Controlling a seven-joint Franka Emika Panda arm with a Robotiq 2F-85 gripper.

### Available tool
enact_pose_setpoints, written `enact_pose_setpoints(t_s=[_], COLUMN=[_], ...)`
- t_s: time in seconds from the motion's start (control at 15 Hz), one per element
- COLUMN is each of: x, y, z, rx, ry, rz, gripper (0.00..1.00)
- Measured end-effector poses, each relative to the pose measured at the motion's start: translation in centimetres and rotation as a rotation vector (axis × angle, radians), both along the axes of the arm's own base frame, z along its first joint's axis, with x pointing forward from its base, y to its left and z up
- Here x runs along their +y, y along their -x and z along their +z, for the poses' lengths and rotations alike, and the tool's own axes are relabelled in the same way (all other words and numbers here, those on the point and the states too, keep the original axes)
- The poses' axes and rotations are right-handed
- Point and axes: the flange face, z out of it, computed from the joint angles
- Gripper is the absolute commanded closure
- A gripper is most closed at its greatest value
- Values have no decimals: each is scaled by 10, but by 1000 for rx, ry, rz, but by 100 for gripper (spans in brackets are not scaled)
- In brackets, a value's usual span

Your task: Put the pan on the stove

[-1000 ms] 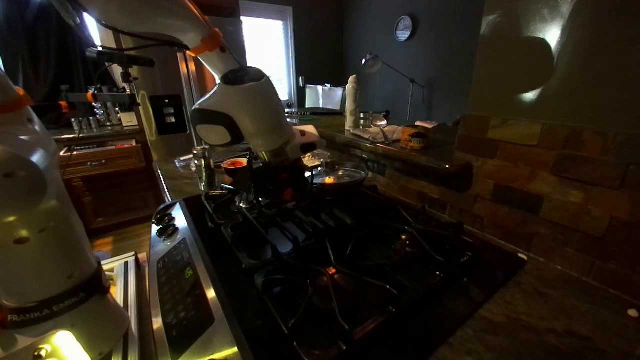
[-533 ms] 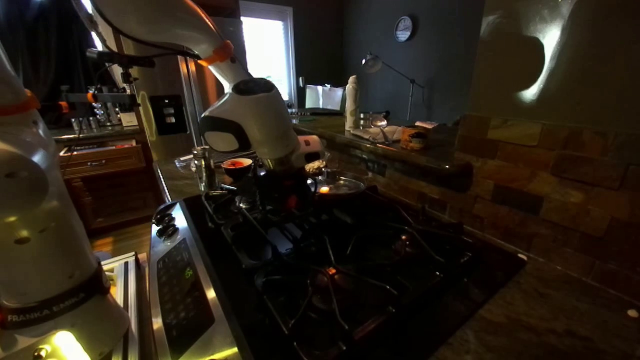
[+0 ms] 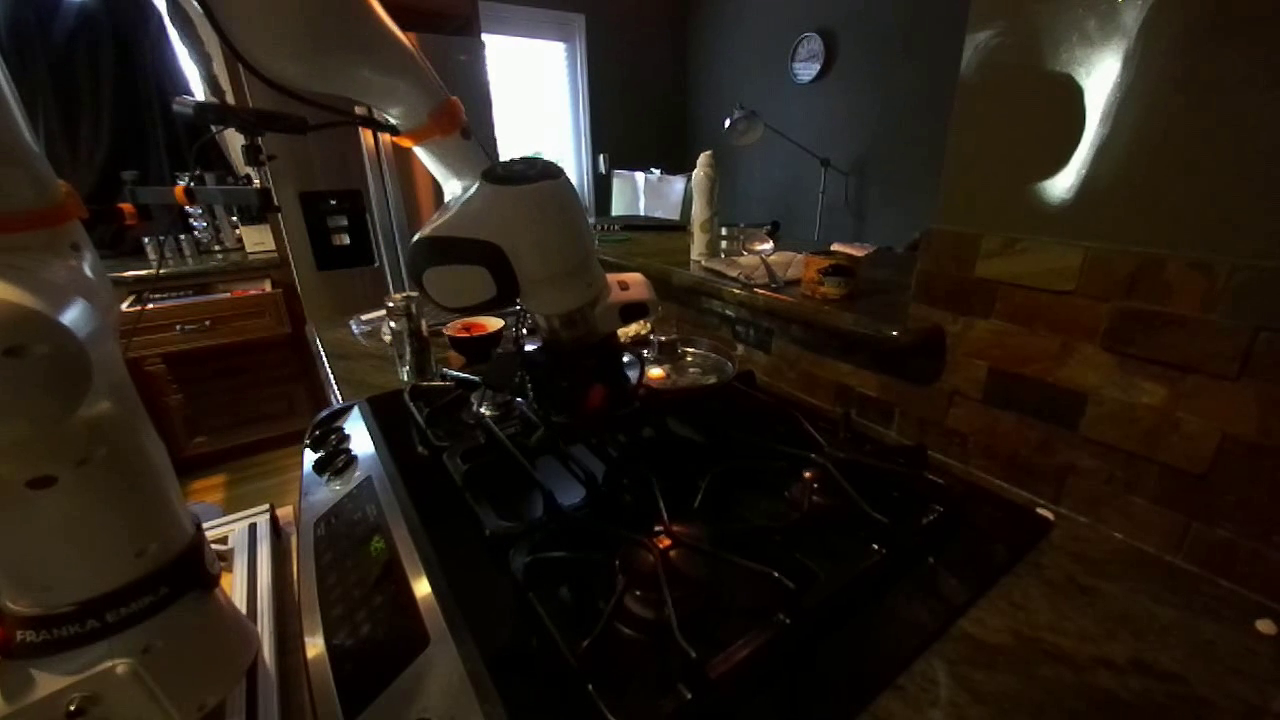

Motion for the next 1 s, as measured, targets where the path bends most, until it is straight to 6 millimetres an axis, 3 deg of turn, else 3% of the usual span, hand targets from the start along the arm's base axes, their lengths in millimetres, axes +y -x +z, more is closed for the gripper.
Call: enact_pose_setpoints(t_s=[0.2, 0.53, 1.0], x=[-2, -17, -13], y=[-2, -5, 5], z=[2, 21, 94], rx=[2, 3, -39], ry=[61, 109, 83], rz=[-12, -33, -39], gripper=[1, 0, 0])
